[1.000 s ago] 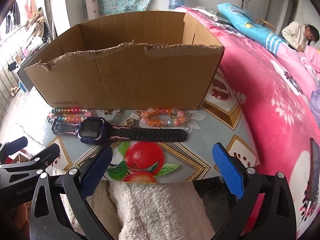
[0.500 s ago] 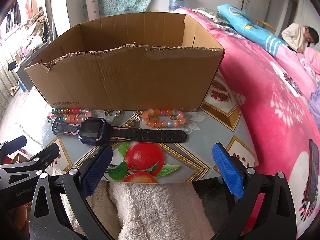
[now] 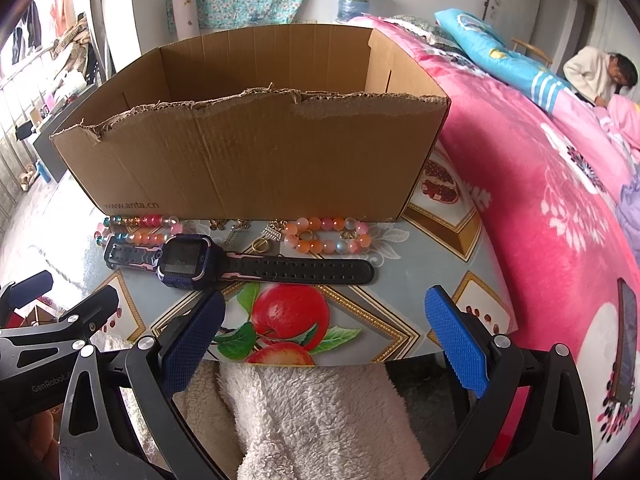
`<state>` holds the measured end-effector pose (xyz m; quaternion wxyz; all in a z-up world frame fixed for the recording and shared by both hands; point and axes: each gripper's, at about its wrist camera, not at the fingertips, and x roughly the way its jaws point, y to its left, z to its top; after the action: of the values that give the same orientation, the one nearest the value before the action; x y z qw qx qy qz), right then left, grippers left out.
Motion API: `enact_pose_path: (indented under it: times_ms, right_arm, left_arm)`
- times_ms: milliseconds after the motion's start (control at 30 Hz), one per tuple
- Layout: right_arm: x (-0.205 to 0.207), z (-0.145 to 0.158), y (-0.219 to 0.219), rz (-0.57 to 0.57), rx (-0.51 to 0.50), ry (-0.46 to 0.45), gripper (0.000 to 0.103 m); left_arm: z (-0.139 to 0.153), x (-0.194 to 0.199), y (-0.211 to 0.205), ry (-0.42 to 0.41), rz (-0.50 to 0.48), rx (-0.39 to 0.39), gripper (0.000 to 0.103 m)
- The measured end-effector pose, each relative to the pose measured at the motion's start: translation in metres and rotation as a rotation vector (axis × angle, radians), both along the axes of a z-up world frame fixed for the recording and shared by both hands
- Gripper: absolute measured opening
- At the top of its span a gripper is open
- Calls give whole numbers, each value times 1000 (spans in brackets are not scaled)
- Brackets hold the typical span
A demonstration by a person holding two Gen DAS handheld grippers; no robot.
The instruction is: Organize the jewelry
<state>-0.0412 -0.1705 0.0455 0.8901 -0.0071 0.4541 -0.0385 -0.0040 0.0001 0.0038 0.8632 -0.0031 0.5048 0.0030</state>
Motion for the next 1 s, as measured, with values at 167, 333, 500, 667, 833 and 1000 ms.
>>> enact_pose_path:
  times_ms: [167, 333, 500, 667, 833, 1000]
  right_arm:
    - [0, 0, 0, 0, 2, 0, 95]
    - [0, 0, 0, 0, 4, 3, 95]
    - [0, 0, 1, 1, 2, 3, 95]
    - [0, 0, 2, -1, -3, 1, 95]
    - [1, 2, 4, -6, -12, 0, 95]
    - [0, 2, 6, -8, -25, -1, 95]
  left_arm:
    - [2, 1, 2, -1, 1, 1, 97]
    - [3, 1, 2, 0, 1, 0, 97]
    - [3, 1, 2, -2, 2, 1, 97]
    - [4, 1, 2, -2, 2, 2, 97]
    - [5, 1, 3, -6, 3, -2, 97]
    - [5, 3, 8, -7, 1, -6, 97]
